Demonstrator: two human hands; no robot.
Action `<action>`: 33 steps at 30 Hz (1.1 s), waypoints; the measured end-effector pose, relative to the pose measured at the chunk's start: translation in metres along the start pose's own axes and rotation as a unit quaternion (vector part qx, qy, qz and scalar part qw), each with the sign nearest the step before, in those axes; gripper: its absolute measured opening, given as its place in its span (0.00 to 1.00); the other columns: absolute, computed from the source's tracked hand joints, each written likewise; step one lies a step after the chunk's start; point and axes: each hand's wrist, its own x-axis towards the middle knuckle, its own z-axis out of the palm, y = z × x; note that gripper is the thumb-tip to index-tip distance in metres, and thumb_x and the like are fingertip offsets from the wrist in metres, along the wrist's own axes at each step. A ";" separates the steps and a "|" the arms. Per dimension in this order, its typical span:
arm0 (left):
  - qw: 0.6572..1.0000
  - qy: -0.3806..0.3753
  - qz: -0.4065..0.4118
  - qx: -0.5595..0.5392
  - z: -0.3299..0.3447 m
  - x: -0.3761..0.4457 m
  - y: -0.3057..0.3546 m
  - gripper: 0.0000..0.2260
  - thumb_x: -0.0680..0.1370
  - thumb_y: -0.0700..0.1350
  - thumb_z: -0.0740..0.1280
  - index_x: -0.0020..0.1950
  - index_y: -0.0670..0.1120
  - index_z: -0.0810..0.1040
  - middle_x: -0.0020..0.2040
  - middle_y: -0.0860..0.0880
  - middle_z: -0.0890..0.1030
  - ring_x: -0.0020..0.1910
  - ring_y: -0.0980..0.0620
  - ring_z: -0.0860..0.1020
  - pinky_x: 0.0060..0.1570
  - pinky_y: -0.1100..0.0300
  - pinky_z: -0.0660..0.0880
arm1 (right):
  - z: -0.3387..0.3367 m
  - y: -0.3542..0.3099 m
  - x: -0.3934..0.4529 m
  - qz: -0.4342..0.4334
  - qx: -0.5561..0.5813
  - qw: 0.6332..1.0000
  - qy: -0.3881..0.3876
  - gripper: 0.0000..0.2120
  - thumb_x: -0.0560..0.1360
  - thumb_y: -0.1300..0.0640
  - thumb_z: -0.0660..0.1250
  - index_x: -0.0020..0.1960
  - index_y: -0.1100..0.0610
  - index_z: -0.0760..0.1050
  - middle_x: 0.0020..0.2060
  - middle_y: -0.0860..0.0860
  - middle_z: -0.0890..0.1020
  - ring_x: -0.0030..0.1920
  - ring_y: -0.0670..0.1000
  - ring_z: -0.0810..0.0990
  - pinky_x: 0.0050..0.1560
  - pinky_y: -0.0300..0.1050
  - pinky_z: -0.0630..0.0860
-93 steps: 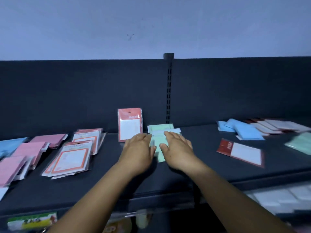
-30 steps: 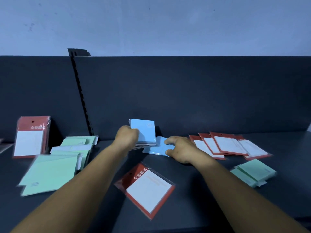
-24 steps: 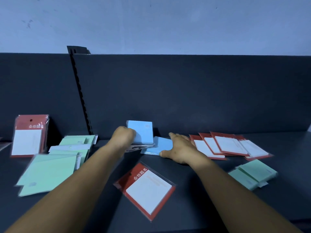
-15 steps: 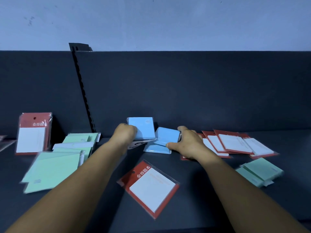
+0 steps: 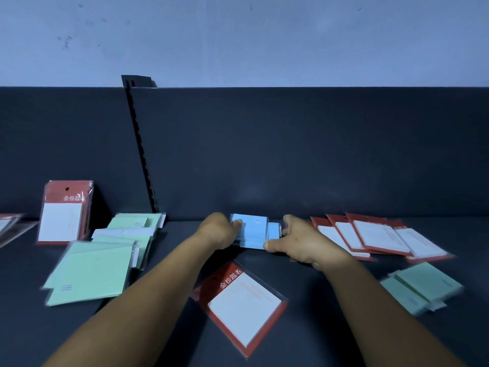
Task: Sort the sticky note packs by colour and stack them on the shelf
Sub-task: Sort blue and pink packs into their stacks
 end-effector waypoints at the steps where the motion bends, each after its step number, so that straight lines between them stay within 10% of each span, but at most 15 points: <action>1: 1.000 -0.006 0.005 0.005 0.000 -0.001 0.004 0.17 0.80 0.54 0.60 0.51 0.40 0.78 0.43 0.46 0.76 0.45 0.46 0.76 0.44 0.59 0.70 | 0.003 0.002 0.002 0.004 0.010 1.000 -0.006 0.33 0.51 0.40 0.71 0.54 0.50 0.71 0.50 0.50 0.83 0.49 0.52 0.83 0.54 0.55 0.80; 9: 0.990 -0.063 -0.048 -0.115 -0.004 -0.014 0.020 0.09 0.69 0.41 0.73 0.36 0.42 0.73 0.33 0.47 0.74 0.33 0.50 0.74 0.36 0.60 0.71 | 0.016 0.003 0.007 0.000 0.072 0.997 0.001 0.19 0.69 0.49 0.69 0.57 0.50 0.70 0.53 0.48 0.81 0.53 0.51 0.81 0.59 0.53 0.77; 16: 0.962 -0.057 -0.048 -0.261 -0.002 -0.032 0.007 0.16 0.66 0.39 0.77 0.51 0.38 0.78 0.48 0.41 0.83 0.46 0.44 0.82 0.53 0.51 0.79 | 0.019 -0.009 -0.002 -0.026 0.111 0.993 0.039 0.24 0.73 0.62 0.67 0.66 0.51 0.64 0.58 0.48 0.78 0.54 0.52 0.79 0.50 0.44 0.76; 33: 0.934 0.098 0.082 -0.334 -0.095 -0.112 -0.073 0.10 0.73 0.38 0.72 0.53 0.44 0.79 0.49 0.47 0.84 0.42 0.50 0.83 0.42 0.59 0.81 | 0.071 -0.105 -0.064 -0.166 0.166 0.971 0.047 0.21 0.72 0.60 0.71 0.62 0.46 0.71 0.47 0.48 0.84 0.46 0.51 0.84 0.52 0.53 0.80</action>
